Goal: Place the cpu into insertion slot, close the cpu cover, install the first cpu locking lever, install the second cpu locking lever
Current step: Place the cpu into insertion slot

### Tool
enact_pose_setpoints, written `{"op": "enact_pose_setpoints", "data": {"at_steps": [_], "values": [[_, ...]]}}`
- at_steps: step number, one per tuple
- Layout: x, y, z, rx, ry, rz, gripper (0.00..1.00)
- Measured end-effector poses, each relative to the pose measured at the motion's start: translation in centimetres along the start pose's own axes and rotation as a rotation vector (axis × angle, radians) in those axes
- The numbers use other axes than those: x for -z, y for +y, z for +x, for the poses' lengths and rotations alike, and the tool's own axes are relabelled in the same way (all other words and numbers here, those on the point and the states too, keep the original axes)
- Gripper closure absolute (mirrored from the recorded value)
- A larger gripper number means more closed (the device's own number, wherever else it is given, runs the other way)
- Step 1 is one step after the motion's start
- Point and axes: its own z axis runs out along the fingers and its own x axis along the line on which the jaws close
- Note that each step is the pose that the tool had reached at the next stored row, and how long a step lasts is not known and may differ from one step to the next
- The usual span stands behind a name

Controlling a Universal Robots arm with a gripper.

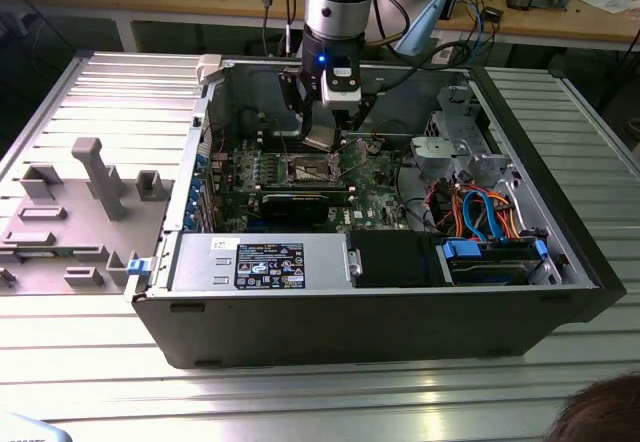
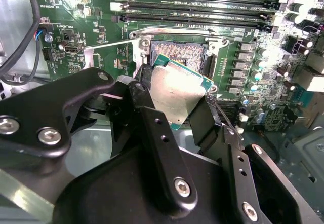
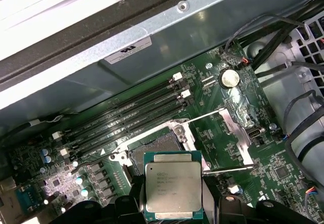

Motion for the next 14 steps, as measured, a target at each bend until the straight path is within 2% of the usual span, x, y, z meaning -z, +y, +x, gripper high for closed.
{"op": "enact_pose_setpoints", "data": {"at_steps": [14], "values": [[-0.03, 0.0, 0.0, -0.028, -0.0003, -0.0006, 0.46]]}}
